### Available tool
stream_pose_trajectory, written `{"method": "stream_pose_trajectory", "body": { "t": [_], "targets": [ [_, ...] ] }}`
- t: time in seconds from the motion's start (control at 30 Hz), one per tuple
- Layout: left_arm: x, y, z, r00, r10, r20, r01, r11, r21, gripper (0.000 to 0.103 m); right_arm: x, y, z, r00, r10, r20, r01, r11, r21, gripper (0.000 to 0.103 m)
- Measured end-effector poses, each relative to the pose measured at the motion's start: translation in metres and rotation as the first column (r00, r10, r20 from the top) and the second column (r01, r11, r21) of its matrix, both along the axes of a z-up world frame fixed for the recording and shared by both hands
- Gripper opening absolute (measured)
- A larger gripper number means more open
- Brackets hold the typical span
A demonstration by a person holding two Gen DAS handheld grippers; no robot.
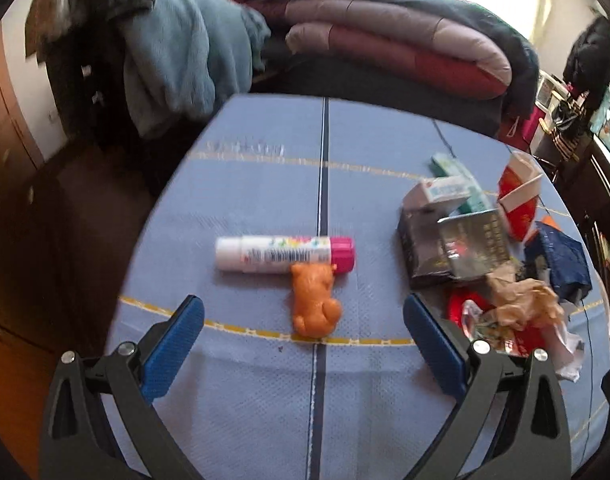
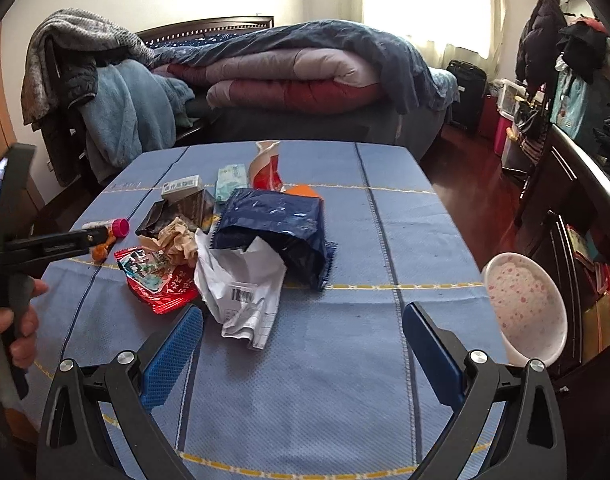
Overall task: Collect trash
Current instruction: 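Grasp the orange gummy with the left tool while the right tool grasps the white receipt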
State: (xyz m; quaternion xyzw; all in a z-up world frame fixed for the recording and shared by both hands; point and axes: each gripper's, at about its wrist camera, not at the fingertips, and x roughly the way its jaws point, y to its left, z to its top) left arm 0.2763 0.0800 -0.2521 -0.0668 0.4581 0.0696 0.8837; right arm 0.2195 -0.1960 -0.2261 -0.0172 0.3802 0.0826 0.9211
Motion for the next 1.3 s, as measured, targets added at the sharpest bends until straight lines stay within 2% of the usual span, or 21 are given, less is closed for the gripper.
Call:
{"method": "stream_pose_trajectory", "body": {
  "t": [0.03, 0.07, 0.13, 0.17, 0.2, 0.27, 0.5, 0.6, 0.7, 0.73, 0.77, 0.8, 0.87, 0.97, 1.17, 1.3],
  "targets": [
    [0.001, -0.001, -0.004, 1.0, 0.005, -0.009, -0.005, 1.0, -0.002, 0.093, 0.001, 0.002, -0.001, 1.0, 0.002, -0.001, -0.002, 1.0, -0.002, 0.099],
    [0.004, -0.002, -0.009, 1.0, 0.006, -0.026, -0.006, 1.0, 0.002, 0.08, 0.002, 0.003, -0.002, 1.0, 0.003, -0.003, -0.003, 1.0, -0.005, 0.099],
    [0.008, -0.006, -0.015, 0.999, 0.007, -0.031, -0.006, 1.0, 0.024, 0.07, 0.003, 0.005, -0.002, 1.0, 0.005, -0.006, -0.006, 1.0, -0.007, 0.099],
    [0.007, -0.01, -0.014, 1.0, 0.004, -0.022, -0.003, 0.999, 0.035, 0.058, 0.004, 0.005, -0.003, 1.0, 0.005, -0.006, -0.005, 1.0, -0.007, 0.099],
    [0.008, -0.012, -0.015, 1.0, 0.0, -0.018, 0.0, 0.999, 0.046, 0.053, 0.004, 0.005, -0.003, 1.0, 0.003, -0.006, -0.003, 1.0, -0.007, 0.099],
    [0.01, -0.014, -0.015, 1.0, 0.003, -0.005, -0.003, 0.998, 0.061, 0.026, 0.007, 0.005, -0.003, 1.0, -0.001, -0.01, 0.001, 1.0, -0.003, 0.099],
    [0.004, -0.013, -0.012, 0.999, -0.005, 0.034, 0.005, 1.0, -0.005, 0.026, 0.022, 0.016, -0.013, 0.996, 0.054, -0.065, -0.049, 0.995, 0.087, 0.099],
    [-0.004, -0.007, -0.007, 0.999, 0.003, 0.052, -0.002, 1.0, -0.025, 0.026, 0.035, 0.02, -0.021, 0.995, 0.052, -0.085, -0.04, 0.99, 0.136, 0.099],
    [-0.011, -0.006, 0.001, 0.998, 0.004, 0.063, -0.002, 1.0, -0.028, 0.026, 0.048, 0.024, -0.031, 0.993, 0.031, -0.117, -0.015, 0.991, 0.135, 0.098],
    [-0.013, -0.006, 0.002, 0.998, 0.002, 0.066, -0.001, 1.0, -0.025, 0.026, 0.051, 0.026, -0.035, 0.991, 0.029, -0.129, -0.013, 0.992, 0.124, 0.096],
    [-0.016, -0.008, 0.005, 0.998, -0.001, 0.07, 0.002, 1.0, -0.019, 0.026, 0.054, 0.028, -0.039, 0.988, 0.032, -0.151, -0.015, 0.994, 0.113, 0.084],
    [-0.017, -0.007, 0.007, 0.997, -0.003, 0.072, 0.004, 1.0, -0.017, 0.026, 0.055, 0.029, -0.043, 0.985, 0.038, -0.168, -0.019, 0.994, 0.111, 0.066],
    [-0.02, -0.009, 0.012, 0.997, -0.008, 0.08, 0.009, 1.0, -0.017, 0.026, 0.052, 0.029, -0.045, 0.983, 0.047, -0.177, -0.027, 0.993, 0.115, 0.047],
    [-0.027, -0.013, 0.02, 0.995, -0.017, 0.096, 0.019, 0.999, -0.025, 0.026, 0.041, 0.022, -0.039, 0.982, 0.078, -0.17, -0.054, 0.988, 0.145, 0.042],
    [-0.048, -0.03, 0.043, 0.988, -0.052, 0.146, 0.06, 0.997, -0.046, 0.026, 0.008, 0.004, -0.018, 0.982, 0.125, -0.138, -0.098, 0.977, 0.187, 0.042],
    [-0.065, -0.051, 0.063, 0.976, -0.104, 0.192, 0.118, 0.991, -0.062, 0.026, -0.012, -0.01, -0.006, 0.98, 0.155, -0.121, -0.125, 0.965, 0.229, 0.042]
  ]
}}
